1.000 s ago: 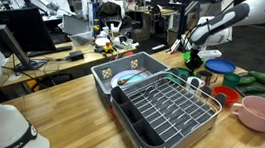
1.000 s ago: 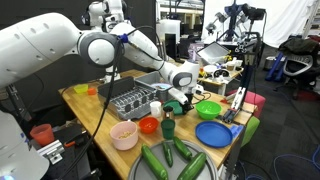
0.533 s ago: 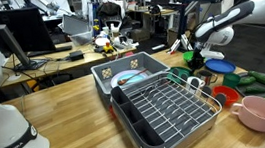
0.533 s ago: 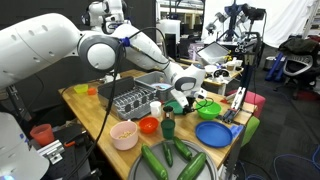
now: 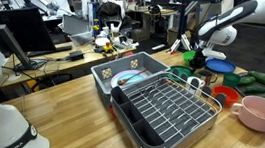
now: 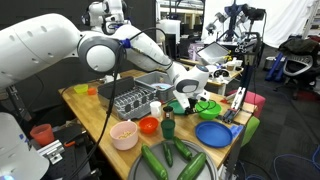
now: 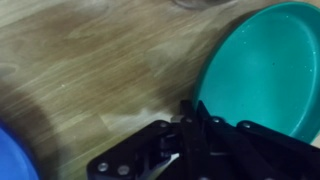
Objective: Put the green plate on the dish rack
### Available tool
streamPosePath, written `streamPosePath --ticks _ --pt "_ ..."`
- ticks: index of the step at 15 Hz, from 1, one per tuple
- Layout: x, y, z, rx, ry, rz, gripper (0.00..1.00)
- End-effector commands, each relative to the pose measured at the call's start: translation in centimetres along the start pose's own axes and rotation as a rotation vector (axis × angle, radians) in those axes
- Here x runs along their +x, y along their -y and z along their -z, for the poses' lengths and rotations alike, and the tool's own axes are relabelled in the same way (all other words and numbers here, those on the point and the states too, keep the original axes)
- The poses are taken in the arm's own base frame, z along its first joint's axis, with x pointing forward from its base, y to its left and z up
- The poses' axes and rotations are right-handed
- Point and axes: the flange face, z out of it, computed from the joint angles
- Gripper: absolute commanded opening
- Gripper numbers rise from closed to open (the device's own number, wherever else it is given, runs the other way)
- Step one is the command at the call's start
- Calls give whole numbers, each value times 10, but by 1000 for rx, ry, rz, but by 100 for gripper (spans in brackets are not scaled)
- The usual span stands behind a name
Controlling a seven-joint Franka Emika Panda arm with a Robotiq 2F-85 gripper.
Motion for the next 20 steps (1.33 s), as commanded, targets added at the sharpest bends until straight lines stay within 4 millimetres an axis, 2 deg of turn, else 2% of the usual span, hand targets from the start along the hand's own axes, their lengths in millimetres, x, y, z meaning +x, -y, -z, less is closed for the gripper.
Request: streamPosePath --ticks 1,13,20 --pt "3 -7 6 79 -31 -18 2" --pt "5 -10 13 169 -52 -23 2" --pt "12 -11 35 186 -120 -10 2"
